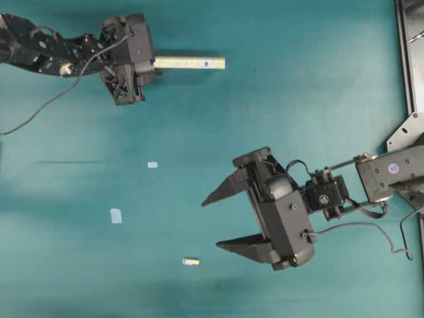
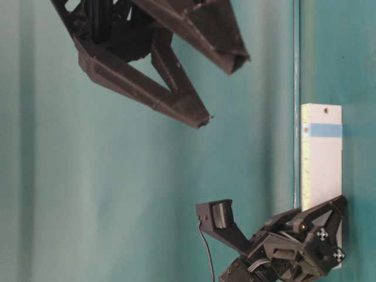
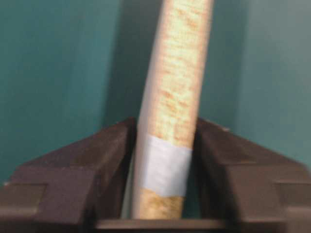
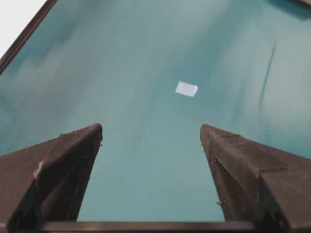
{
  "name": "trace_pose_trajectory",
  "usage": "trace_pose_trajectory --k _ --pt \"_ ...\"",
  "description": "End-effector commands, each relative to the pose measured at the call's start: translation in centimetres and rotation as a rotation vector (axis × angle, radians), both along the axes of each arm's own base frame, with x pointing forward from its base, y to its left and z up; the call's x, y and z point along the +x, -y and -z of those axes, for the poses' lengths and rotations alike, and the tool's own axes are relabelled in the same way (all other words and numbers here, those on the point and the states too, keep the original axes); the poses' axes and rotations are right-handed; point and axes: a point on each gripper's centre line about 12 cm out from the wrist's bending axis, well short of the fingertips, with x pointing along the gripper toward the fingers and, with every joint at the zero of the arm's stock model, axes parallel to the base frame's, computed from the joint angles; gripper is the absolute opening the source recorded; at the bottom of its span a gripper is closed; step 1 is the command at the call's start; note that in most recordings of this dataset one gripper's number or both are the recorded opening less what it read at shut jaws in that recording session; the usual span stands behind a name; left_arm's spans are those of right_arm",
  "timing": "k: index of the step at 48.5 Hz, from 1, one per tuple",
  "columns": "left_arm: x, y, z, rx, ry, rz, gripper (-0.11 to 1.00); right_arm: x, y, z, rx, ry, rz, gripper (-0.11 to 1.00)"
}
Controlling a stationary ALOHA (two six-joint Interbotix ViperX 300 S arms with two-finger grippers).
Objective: Move the wooden board into place and insert the rod into its hole.
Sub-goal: 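Close the left gripper on the board end and lift it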
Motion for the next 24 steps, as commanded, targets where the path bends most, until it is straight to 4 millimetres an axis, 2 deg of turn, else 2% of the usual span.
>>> trace_pose_trajectory --k 1,3,18,24 --pt "0.2 -0.4 -0.2 0.004 0.012 -0.010 0.29 0.2 0.1 -1.9 0.015 0.048 0.005 0.93" --pt "0.2 -0.5 -0.3 0.007 0.017 -0.012 0.23 0.2 0.1 -1.9 0.016 0.050 0.005 0.93" --pt "0.3 -0.5 -0.6 0.010 0.029 -0.014 0.23 0.2 0.4 -1.9 0.016 0.050 0.011 0.93" --pt "0.4 -0.6 -1.4 0.018 0.046 -0.015 0.23 0.0 0.4 -2.3 0.017 0.059 0.010 0.93"
